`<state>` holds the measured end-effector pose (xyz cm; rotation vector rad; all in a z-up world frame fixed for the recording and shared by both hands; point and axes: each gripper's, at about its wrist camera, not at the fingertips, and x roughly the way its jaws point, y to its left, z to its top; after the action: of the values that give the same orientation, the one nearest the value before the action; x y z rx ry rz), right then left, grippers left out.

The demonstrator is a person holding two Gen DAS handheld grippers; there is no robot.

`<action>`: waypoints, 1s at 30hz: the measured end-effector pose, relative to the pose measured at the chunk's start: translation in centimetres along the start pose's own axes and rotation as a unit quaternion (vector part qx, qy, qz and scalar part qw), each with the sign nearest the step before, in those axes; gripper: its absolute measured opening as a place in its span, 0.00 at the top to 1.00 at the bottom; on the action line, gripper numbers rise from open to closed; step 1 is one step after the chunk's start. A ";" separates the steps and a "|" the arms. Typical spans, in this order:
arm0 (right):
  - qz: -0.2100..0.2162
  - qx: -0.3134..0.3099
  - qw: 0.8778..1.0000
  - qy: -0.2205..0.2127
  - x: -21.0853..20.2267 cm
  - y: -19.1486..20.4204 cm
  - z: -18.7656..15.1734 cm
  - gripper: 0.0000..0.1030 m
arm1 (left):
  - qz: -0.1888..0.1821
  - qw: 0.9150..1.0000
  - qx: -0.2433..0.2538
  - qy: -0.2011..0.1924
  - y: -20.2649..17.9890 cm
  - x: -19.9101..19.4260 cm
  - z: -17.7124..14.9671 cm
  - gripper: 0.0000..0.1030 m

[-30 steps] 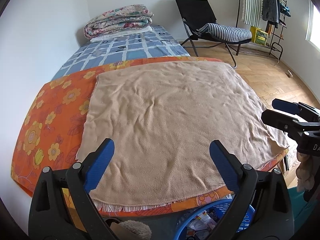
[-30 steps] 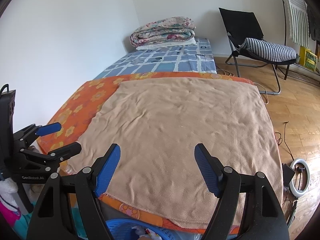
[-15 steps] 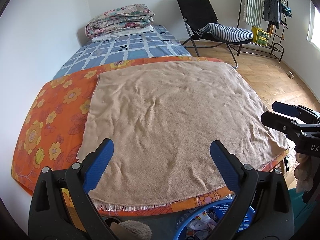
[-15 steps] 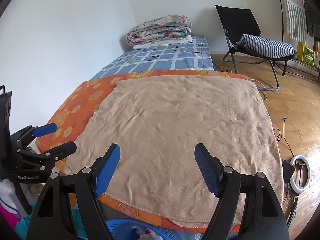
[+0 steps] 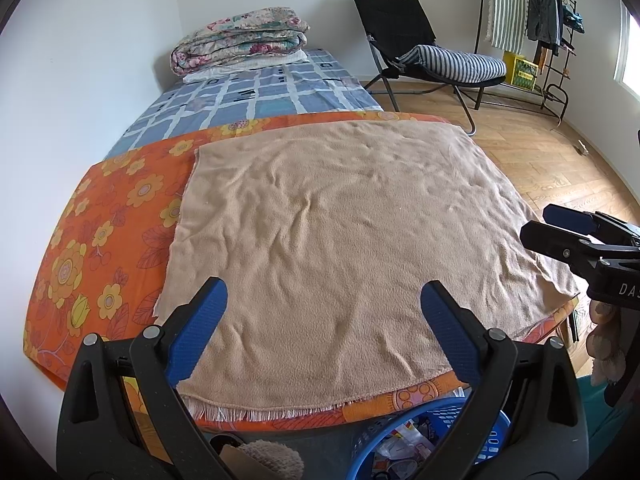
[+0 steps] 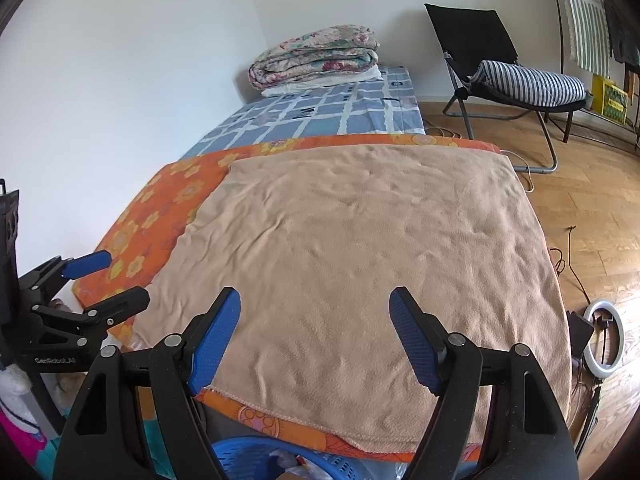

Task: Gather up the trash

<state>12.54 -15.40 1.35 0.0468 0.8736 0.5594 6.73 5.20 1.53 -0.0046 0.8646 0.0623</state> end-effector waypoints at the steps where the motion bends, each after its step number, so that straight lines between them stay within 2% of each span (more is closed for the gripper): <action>1: -0.001 0.000 1.000 0.000 0.0 0.0 0.0 0.25 | 0.000 1.000 0.000 0.000 0.0 0.0 0.0 0.04; 24: -0.001 0.003 1.000 0.004 0.2 -0.2 0.0 0.25 | -0.002 1.000 0.004 0.005 0.1 0.1 -0.3 0.03; 30: -0.001 0.003 1.000 0.005 0.2 -0.2 -0.1 0.25 | 0.018 1.000 0.010 0.010 0.0 0.2 -1.1 0.03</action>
<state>12.68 -15.55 1.13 0.0484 0.8849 0.5551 5.99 5.19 0.69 0.0287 0.8851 0.0879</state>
